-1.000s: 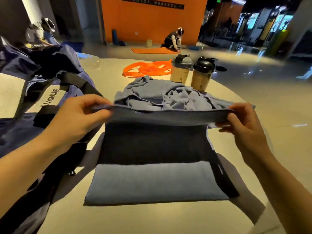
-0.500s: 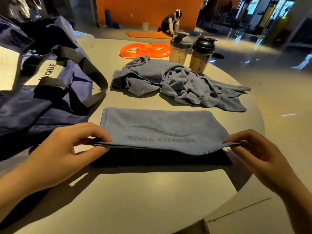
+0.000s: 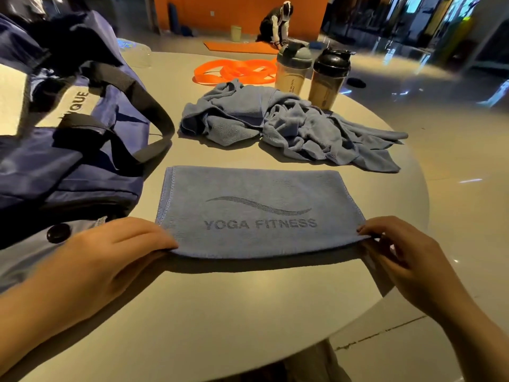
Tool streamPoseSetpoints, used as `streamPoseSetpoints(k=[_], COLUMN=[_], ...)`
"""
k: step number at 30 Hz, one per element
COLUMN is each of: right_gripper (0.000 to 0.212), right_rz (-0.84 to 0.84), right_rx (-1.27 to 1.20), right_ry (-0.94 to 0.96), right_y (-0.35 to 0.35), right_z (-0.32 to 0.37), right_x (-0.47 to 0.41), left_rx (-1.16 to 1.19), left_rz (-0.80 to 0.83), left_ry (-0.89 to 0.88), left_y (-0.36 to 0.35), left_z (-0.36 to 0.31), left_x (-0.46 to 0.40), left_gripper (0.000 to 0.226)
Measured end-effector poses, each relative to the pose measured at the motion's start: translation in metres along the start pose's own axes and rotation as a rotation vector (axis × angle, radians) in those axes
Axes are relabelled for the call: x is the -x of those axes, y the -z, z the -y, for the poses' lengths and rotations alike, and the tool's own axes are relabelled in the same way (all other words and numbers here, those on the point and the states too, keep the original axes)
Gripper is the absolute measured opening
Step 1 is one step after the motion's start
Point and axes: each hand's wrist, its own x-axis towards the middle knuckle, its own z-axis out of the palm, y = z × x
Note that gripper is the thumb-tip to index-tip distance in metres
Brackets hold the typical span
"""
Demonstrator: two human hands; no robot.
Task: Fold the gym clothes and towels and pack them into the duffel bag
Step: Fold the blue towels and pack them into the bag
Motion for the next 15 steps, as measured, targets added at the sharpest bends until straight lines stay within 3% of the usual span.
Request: streamPoseSetpoints(k=[2, 4, 5, 7, 9, 12, 15], right_gripper=[0.033, 0.01, 0.016, 0.047, 0.052, 0.014, 0.012], right_rz=[-0.058, -0.13, -0.154, -0.163, -0.262, -0.481, -0.587], right_rx=[-0.25, -0.488, -0.587, -0.699, -0.683, -0.599, -0.472], right_ry=[-0.092, -0.123, -0.113, -0.115, -0.116, -0.142, -0.133], right_y=[-0.001, 0.002, 0.005, 0.011, 0.013, 0.019, 0.039], right_z=[0.004, 0.009, 0.013, 0.015, 0.02, 0.028, 0.033], right_x=[-0.006, -0.015, -0.02, -0.029, -0.04, -0.058, -0.073], left_rx=[0.11, 0.309, 0.403, 0.46, 0.401, 0.522, 0.659], left_rz=[-0.088, -0.225, -0.279, -0.318, -0.346, -0.44, -0.535], left_ry=[0.08, 0.229, 0.287, 0.358, 0.371, 0.415, 0.444], left_y=[0.005, 0.013, 0.016, 0.023, 0.03, 0.042, 0.062], left_z=[-0.006, -0.012, -0.012, -0.015, -0.016, -0.02, -0.031], left_x=[-0.005, -0.013, -0.018, -0.026, -0.037, -0.054, -0.072], left_gripper=[0.027, 0.019, 0.018, 0.038, 0.037, 0.027, 0.023])
